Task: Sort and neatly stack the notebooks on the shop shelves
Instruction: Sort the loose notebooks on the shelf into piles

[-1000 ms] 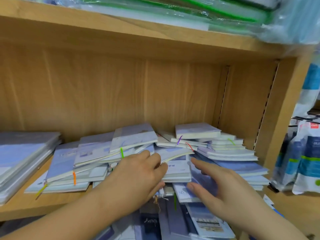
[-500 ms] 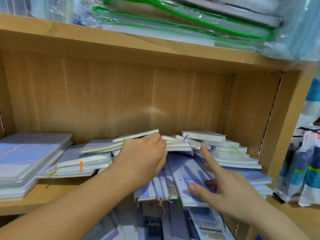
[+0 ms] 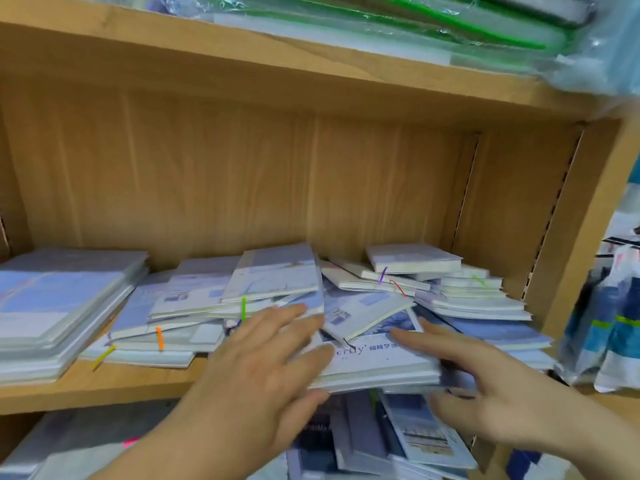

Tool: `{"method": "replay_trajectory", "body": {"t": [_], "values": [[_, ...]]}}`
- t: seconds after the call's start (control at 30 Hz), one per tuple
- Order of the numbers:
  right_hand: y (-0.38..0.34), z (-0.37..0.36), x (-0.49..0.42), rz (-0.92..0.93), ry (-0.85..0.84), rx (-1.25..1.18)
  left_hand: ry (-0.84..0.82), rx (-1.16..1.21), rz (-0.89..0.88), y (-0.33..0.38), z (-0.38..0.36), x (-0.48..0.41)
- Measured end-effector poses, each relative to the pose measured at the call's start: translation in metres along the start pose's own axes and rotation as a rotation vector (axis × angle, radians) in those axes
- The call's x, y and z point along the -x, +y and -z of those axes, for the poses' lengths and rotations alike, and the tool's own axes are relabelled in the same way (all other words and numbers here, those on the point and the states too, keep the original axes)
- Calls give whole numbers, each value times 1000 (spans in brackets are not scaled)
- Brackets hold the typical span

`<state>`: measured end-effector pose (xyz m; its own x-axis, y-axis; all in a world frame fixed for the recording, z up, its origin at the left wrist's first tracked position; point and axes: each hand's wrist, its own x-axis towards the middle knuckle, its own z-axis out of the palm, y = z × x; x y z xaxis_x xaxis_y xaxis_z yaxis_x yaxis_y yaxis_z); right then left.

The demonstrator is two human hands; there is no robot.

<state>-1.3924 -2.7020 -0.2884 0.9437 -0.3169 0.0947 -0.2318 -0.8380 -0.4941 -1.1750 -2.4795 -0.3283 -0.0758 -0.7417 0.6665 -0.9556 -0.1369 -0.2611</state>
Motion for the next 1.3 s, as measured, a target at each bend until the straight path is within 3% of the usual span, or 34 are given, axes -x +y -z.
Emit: {"method": "replay_trajectory", "body": {"t": [0.13,0.3,0.47,0.57,0.8,0.87,0.93,1.0,1.13,1.3], "values": [[-17,-21,-8,-16,165,308,-167,-20,123,-19,-1,27],[-24,-35,-14,11,139,519,-165,192,177,-28,-9,42],[-24,-29,-12,71,173,538,-245,343,134,-52,-12,53],[-18,-29,-7,166,279,602,-223,312,130,-60,-8,58],[-13,-37,19,268,559,634,-201,427,322,-50,-22,37],[-13,-47,27,247,575,592,-227,311,390,-42,-21,27],[-12,-58,33,199,577,495,-118,220,458,-25,-18,25],[-12,-62,36,142,555,404,-6,399,619,3,-13,27],[-7,-56,37,84,515,274,-88,1266,1237,44,-17,18],[3,-49,44,118,576,513,-69,1607,1356,60,-20,7]]}}
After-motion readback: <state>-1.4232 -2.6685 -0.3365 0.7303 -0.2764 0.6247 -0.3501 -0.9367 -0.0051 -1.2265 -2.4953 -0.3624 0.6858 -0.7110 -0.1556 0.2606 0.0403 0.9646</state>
